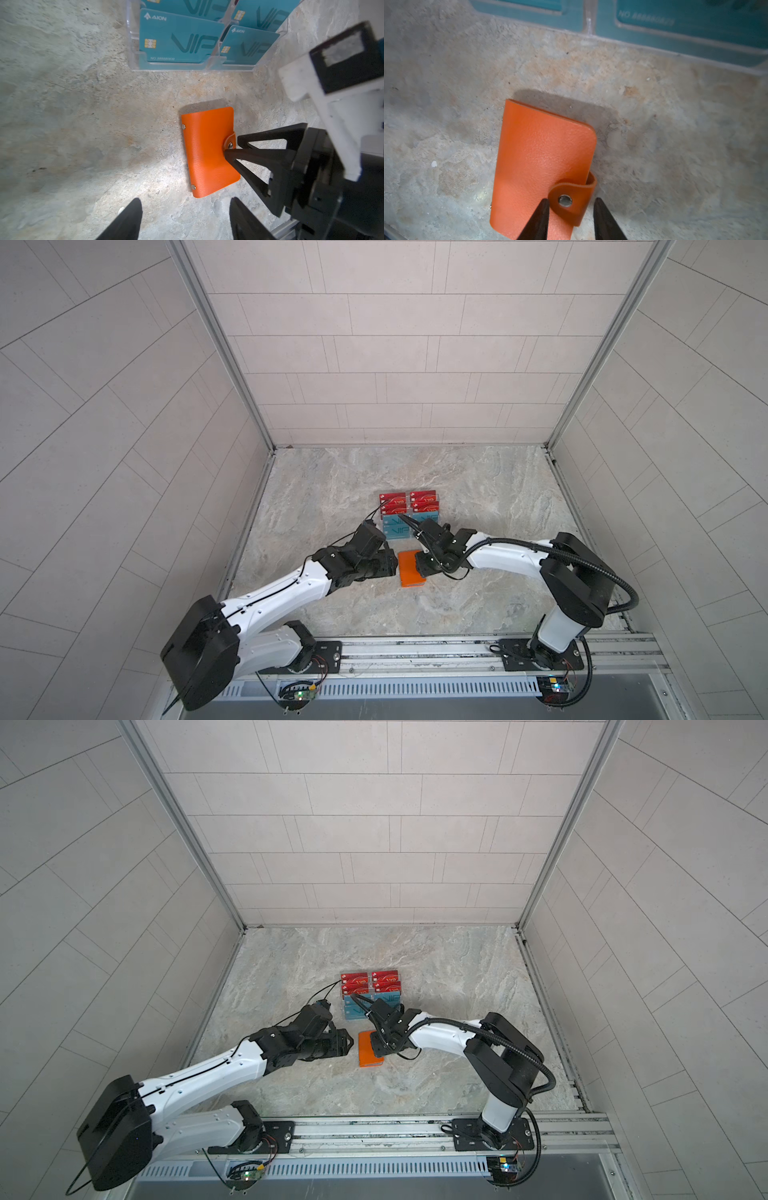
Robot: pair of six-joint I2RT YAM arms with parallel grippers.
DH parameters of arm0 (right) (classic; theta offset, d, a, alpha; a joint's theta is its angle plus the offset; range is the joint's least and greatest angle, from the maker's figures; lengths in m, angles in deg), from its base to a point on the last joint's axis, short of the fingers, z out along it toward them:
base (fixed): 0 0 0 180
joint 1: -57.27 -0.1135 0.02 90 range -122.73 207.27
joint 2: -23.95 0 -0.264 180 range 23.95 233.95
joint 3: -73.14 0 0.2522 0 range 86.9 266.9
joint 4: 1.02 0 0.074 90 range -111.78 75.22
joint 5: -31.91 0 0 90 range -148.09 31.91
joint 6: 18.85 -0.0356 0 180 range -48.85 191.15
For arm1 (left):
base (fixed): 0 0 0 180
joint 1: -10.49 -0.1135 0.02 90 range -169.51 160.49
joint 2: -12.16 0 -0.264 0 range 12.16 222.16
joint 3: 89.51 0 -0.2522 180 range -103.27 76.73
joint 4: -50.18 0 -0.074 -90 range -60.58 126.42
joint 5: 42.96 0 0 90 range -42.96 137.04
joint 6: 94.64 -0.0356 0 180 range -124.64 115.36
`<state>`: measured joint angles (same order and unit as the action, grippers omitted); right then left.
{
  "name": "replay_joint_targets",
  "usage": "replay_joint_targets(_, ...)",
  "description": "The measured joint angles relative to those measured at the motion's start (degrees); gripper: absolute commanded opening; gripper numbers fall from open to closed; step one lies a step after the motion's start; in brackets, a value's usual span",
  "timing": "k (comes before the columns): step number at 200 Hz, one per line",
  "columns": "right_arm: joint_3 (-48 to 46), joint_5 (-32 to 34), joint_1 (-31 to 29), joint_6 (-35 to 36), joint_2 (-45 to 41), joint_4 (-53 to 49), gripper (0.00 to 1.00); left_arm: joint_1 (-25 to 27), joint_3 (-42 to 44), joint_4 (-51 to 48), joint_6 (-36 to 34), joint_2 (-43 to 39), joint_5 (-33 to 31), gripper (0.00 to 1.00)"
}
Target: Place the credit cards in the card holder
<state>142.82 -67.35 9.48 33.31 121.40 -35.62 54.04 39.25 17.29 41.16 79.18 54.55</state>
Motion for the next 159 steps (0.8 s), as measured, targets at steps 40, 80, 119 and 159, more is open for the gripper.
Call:
replay_joint_targets(40,0.00,0.09,0.22,-0.09,1.33,0.74,0.29,0.00,1.42,4.02,1.51,1.84,2.64,0.62)
replay_joint_targets(80,-0.28,0.04,0.59,-1.03,1.33,1.25,0.26,-0.24,3.02,8.81,3.10,4.61,5.68,0.59)
replay_joint_targets(119,-1.01,-1.03,1.20,-1.68,1.22,2.25,0.25,-1.79,5.81,15.50,4.66,7.28,9.73,0.59)
replay_joint_targets(159,-1.95,-2.54,2.10,-2.08,0.87,3.50,0.25,-2.67,6.54,21.11,5.44,11.58,12.52,0.60)
